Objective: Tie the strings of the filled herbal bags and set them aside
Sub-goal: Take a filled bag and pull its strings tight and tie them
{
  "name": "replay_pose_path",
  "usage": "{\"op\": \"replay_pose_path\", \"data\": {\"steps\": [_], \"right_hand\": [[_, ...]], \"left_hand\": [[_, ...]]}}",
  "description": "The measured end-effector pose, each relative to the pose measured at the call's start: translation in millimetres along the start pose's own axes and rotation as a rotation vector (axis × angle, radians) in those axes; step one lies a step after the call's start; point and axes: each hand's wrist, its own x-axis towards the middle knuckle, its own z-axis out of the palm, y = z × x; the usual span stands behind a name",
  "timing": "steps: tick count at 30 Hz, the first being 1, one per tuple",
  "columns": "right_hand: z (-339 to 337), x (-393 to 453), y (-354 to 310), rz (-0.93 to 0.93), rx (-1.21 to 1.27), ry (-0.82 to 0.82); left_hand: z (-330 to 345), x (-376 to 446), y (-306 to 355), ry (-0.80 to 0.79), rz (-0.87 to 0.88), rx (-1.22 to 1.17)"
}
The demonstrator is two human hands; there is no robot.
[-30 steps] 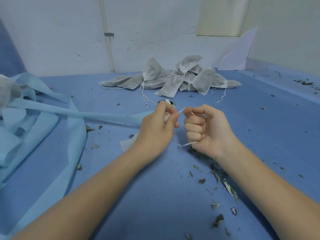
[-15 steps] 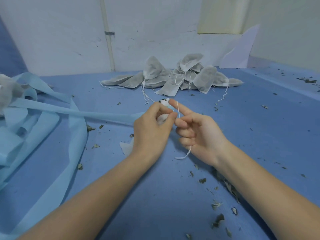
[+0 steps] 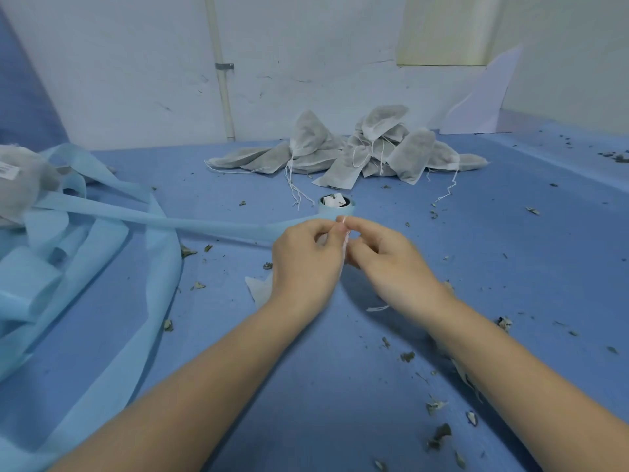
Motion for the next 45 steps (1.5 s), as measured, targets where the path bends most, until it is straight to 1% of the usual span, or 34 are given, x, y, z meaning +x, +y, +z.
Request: {"op": "replay_pose_path", "data": {"steps": [3, 6, 9, 11, 12, 14, 16, 19, 20, 21, 23, 24, 25, 26, 28, 30, 32, 35, 38, 40, 45], "right_hand": [[1.4, -0.5, 2.9, -0.085, -0.095, 0.120], [6.0, -1.4, 2.8, -0.117, -0.155, 0.207], [6.4, -2.2, 2.2, -0.141, -0.107, 0.293], [1.7, -1.7, 1.6, -0.081, -0.078, 0.261], [-1.7, -0.4, 3.2, -0.009, -0.034, 0.225], [-9.0, 2.4, 6.4, 0.120, 0.122, 0.148], [-13.8, 4.5, 7.7, 0.154, 0.222, 0.072], [-18.1, 4.1, 5.2, 0.146, 0.246, 0.007], [-19.1, 4.3, 4.3, 0.151, 0.259, -0.003], [-20.2, 5.1, 4.9, 0.162, 0.280, -0.010], [-22.2, 6.5, 6.0, 0.210, 0.382, -0.020], [-22.6, 6.6, 5.7, 0.239, 0.445, -0.025], [-22.1, 6.4, 6.1, 0.266, 0.495, -0.027], [-21.0, 6.6, 6.6, 0.292, 0.537, -0.023], [-18.2, 6.8, 5.9, 0.325, 0.638, 0.001], [-15.6, 5.9, 4.9, 0.307, 0.716, 0.014], [-12.0, 2.9, 3.7, 0.229, 0.620, 0.034], [-7.6, -1.9, 3.5, 0.138, 0.411, 0.131], [-6.4, -1.9, 3.6, 0.132, 0.321, 0.185], [-7.1, -1.1, 2.4, 0.196, 0.386, 0.140], [-11.5, 1.0, -1.4, 0.419, 0.850, -0.146]], "left_hand": [[2.1, -0.7, 0.5, 0.012, 0.025, 0.046], [3.3, -1.5, -0.7, 0.026, 0.052, 0.060], [3.4, 1.9, -5.2, 0.079, 0.007, -0.025], [3.0, 2.2, -8.2, 0.073, -0.035, -0.123], [3.0, 2.9, -9.9, 0.067, -0.064, -0.193], [3.4, 5.5, -13.8, 0.057, -0.118, -0.345], [4.7, 5.7, -12.1, 0.032, -0.148, -0.479], [4.3, 1.3, -7.0, -0.077, -0.138, -0.658], [2.7, -0.2, -6.6, -0.109, -0.100, -0.649], [-0.1, -1.2, -7.0, -0.133, -0.038, -0.552], [-4.7, -2.5, -7.7, -0.137, 0.139, -0.143], [-6.0, -3.5, -8.1, -0.106, 0.226, 0.043], [-6.7, -5.2, -7.2, -0.065, 0.289, 0.158], [-6.5, -6.9, -6.0, -0.024, 0.316, 0.204], [-4.6, -8.2, -5.0, 0.044, 0.320, 0.232], [-3.5, -8.0, -5.5, 0.087, 0.299, 0.233], [-3.8, -7.4, -6.1, 0.111, 0.251, 0.190], [-2.7, -6.8, -6.1, 0.101, 0.185, 0.139], [-0.6, -6.6, -6.2, 0.072, 0.154, 0.136], [0.6, -6.0, -6.9, 0.052, 0.145, 0.148], [2.1, -5.7, -8.8, -0.025, 0.202, 0.219]]}}
